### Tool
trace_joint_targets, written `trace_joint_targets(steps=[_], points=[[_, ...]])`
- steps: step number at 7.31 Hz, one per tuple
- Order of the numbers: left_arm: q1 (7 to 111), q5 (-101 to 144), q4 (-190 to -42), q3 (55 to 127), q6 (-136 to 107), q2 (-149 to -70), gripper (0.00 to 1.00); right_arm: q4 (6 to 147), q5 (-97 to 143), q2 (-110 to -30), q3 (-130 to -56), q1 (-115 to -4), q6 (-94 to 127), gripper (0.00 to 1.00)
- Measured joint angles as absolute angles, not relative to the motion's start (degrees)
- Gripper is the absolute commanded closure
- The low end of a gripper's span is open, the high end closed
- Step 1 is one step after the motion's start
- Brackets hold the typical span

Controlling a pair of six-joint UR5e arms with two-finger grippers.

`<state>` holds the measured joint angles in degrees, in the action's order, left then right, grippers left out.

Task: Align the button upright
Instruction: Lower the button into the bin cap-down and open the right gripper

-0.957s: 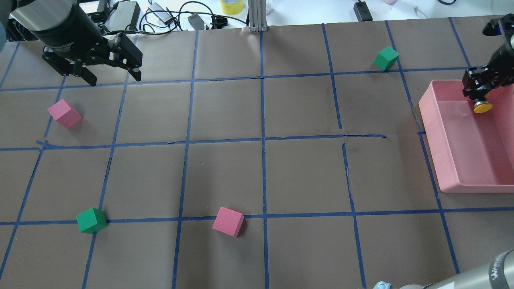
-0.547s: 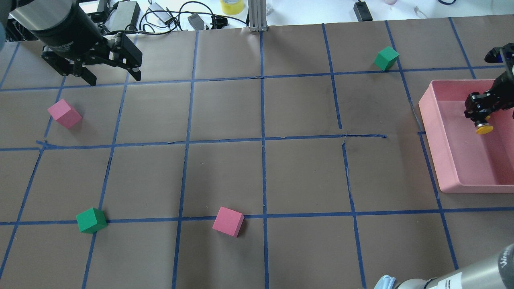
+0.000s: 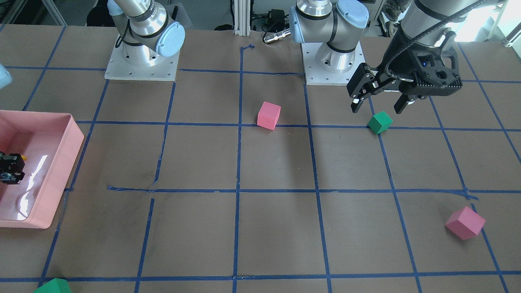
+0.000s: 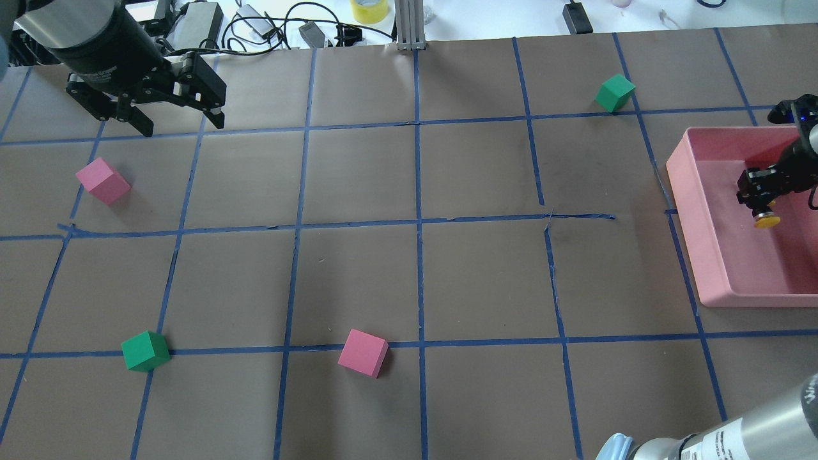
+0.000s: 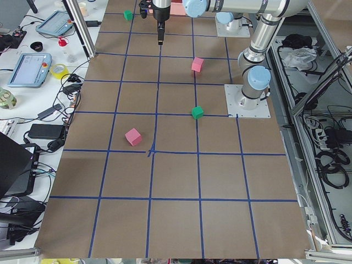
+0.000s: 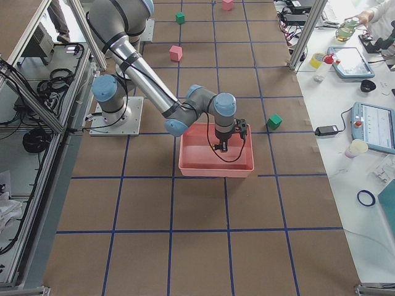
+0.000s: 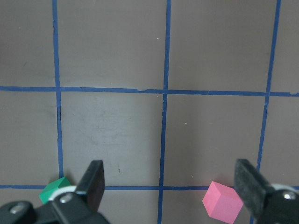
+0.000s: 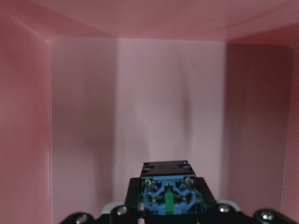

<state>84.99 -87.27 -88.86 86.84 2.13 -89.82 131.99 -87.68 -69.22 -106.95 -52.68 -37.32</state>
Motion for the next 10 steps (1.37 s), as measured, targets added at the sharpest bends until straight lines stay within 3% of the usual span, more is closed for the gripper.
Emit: trace_joint_targets(steps=[2,3,5,6,7,8,9,10], points=[[84.99,-87.28,-88.86,86.89,2.15,-89.83,0.0,132.51,-88.11,-68.51,-107.97,-52.65,-37.35,1.0],[84.99,-87.27,-88.86,86.91,2.13,-89.82,0.0,132.67,-88.22,-68.37,-108.53,-52.65,-37.35,0.9],[84.99,-87.28,-88.86,86.92,2.13,-89.82,0.0,133.43,-88.3,-68.31,-109.0,-52.65,-37.31,0.54],[84.99,-87.27,-88.86,86.91,2.17,-89.82,0.0,133.67,-88.27,-68.4,-108.95,-52.65,-37.32,0.46],[84.99,-87.29,-88.86,86.88,2.19,-89.82,0.0,133.62,-88.18,-68.67,-108.76,-52.65,-37.29,0.27],[84.99,-87.31,-88.86,86.87,2.18,-89.82,0.0,133.21,-87.97,-69.21,-108.42,-52.65,-37.28,0.19],[84.99,-87.3,-88.86,86.87,2.14,-89.82,0.0,132.17,-87.96,-70.39,-108.06,-52.77,-37.25,0.02],[84.99,-87.28,-88.86,86.86,2.14,-89.82,0.0,129.76,-88.04,-72.52,-107.58,-53.15,-37.17,0.0]])
